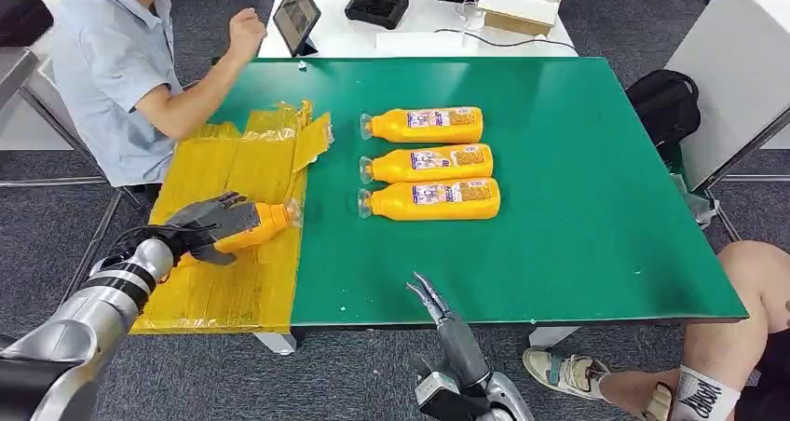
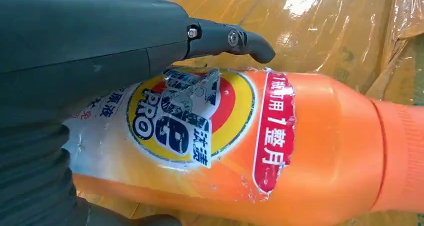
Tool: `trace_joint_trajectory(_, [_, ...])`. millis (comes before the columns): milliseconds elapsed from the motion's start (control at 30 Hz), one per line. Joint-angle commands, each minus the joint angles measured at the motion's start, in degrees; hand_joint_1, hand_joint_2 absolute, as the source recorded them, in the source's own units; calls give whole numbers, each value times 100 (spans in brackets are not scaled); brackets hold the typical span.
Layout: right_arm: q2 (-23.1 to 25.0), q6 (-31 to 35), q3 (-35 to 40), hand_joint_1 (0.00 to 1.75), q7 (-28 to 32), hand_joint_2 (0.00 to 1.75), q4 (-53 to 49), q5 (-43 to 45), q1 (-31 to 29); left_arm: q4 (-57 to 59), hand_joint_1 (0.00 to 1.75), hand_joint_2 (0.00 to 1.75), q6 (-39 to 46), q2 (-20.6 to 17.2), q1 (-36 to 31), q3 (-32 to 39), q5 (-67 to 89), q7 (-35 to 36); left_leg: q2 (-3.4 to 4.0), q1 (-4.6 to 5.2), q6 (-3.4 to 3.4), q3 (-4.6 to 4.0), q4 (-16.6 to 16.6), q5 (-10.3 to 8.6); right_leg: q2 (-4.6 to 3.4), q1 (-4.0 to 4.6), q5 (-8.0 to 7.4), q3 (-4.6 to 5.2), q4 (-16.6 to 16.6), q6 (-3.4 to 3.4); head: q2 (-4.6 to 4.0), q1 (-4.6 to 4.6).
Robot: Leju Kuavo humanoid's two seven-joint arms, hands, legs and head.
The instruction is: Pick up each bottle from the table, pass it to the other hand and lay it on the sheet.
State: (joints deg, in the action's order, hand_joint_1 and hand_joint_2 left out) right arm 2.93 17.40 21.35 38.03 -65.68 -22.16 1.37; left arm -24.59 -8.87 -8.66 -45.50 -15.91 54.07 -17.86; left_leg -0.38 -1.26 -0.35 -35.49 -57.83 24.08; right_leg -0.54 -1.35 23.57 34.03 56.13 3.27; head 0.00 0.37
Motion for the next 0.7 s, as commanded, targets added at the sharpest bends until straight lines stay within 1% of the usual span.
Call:
trace_joint_trajectory(33, [111, -100, -140, 0, 196, 0, 575, 17, -349, 382, 0, 175, -273, 251, -363, -40, -345, -340, -4, -4, 10, 19, -3, 9, 13, 9, 8, -26, -3, -15, 0, 0])
trace_joint_trajectory(100, [111, -100, -140, 0, 196, 0, 575, 17, -349, 382, 0, 175, -273, 251, -363, -40, -345, -340, -4, -4, 10, 19, -3, 9, 13, 9, 8, -26, -3, -15, 0, 0])
trace_joint_trajectory(133, [99, -185, -117, 0, 197, 0, 636, 46, -401, 325, 0, 175, -521, 214, -339, 0, -534, -742, -4, -5, 11, 22, -4, 10, 13, 10, 9, -30, -3, -17, 0, 0])
trace_joint_trajectory(167, [98, -189, -118, 0, 197, 0, 644, 50, -411, 323, 0, 175, -531, 194, -341, -6, -537, -756, -4, -5, 12, 23, -4, 11, 14, 10, 10, -31, -3, -18, 0, 0])
trace_joint_trajectory(200, [19, -77, 52, 0, 197, 0, 689, 138, -509, 291, 0, 175, -726, 185, -339, 41, -870, -1029, -4, -3, 9, 14, -2, 6, 12, 7, 6, -21, -2, -13, 0, -2])
trace_joint_trajectory(233, [19, -77, 52, 0, 197, 0, 689, 138, -509, 291, 0, 175, -726, 185, -339, 41, -870, -1029, -4, -4, 10, 17, -3, 8, 12, 8, 7, -24, -2, -14, 0, -2])
trace_joint_trajectory(267, [-50, -73, 209, 0, 197, 0, 667, 294, -558, 289, 0, 175, -976, 212, -357, 102, -1160, -1194, -2, -2, 7, 7, -1, 2, 8, 5, 1, -12, -3, -10, 0, 0])
trace_joint_trajectory(300, [-69, -36, 253, 0, 197, 0, 666, 344, -574, 257, 0, 175, -942, 200, -345, 70, -1216, -1280, 6, -5, 12, 21, -4, 8, 4, 10, 4, -26, -4, -19, 0, 2])
trace_joint_trajectory(367, [-76, -23, 267, 0, 197, 0, 698, 427, -622, 119, 0, 175, -842, 206, -277, 149, -1463, -1521, -1, -1, 4, 6, 1, 1, 5, 4, 1, -10, -3, -9, 0, 0])
trace_joint_trajectory(433, [-93, -8, 265, 0, 197, 0, 744, 421, -625, -229, 0, 175, -412, 263, -101, 290, -1727, -1783, 4, -4, 11, 25, -3, 13, 6, 9, 10, -29, -2, -18, 0, 0])
trace_joint_trajectory(467, [-103, -25, 254, 0, 197, 0, 730, 389, -592, -633, 0, 175, -168, 361, 102, 510, -2097, -1995, 2, -2, 9, 15, -1, 7, 5, 6, 5, -20, -2, -12, 0, 0])
trace_joint_trajectory(500, [-98, -35, 234, 0, 197, 0, 702, 355, -554, -1051, 0, 175, -12, 443, 303, 684, -2385, -2042, 2, -3, 13, 27, 0, 11, 8, 8, 8, -33, -7, -15, 0, 0])
trace_joint_trajectory(567, [-67, -25, 175, 0, 197, 0, 601, 220, -444, -2272, 0, 175, 397, 635, 867, 973, -2869, -2123, -4, -1, 13, 27, 3, 9, 13, 6, 9, -35, -9, -15, 0, 0])
trace_joint_trajectory(600, [-33, -23, 106, 0, 197, 0, 525, 127, -374, -3074, 0, 175, 378, 773, 1226, 1139, -3294, -2061, -11, 4, 9, 9, 6, 1, 17, -1, 4, -16, -8, -7, 0, 2])
trace_joint_trajectory(633, [-5, -15, 42, 0, 197, 0, 441, 80, -313, -3697, 0, 175, 405, 858, 1499, 1222, -3556, -2033, -7, 2, 15, 29, 4, 11, 16, 4, 12, -38, -11, -14, 0, 4])
trace_joint_trajectory(667, [10, -24, -4, 0, 197, 0, 357, 47, -261, -4200, 0, 175, 408, 919, 1723, 1272, -3790, -1961, -6, 3, 9, 10, 3, 4, 13, 0, 5, -17, -6, -9, 0, 2])
trace_joint_trajectory(700, [8, -5, -31, 0, 195, 0, 256, -24, -209, -4693, 0, 175, 457, 981, 1939, 1335, -4018, -1905, -1, 3, 14, 29, 3, 16, 11, 3, 14, -36, -10, -15, 0, -2])
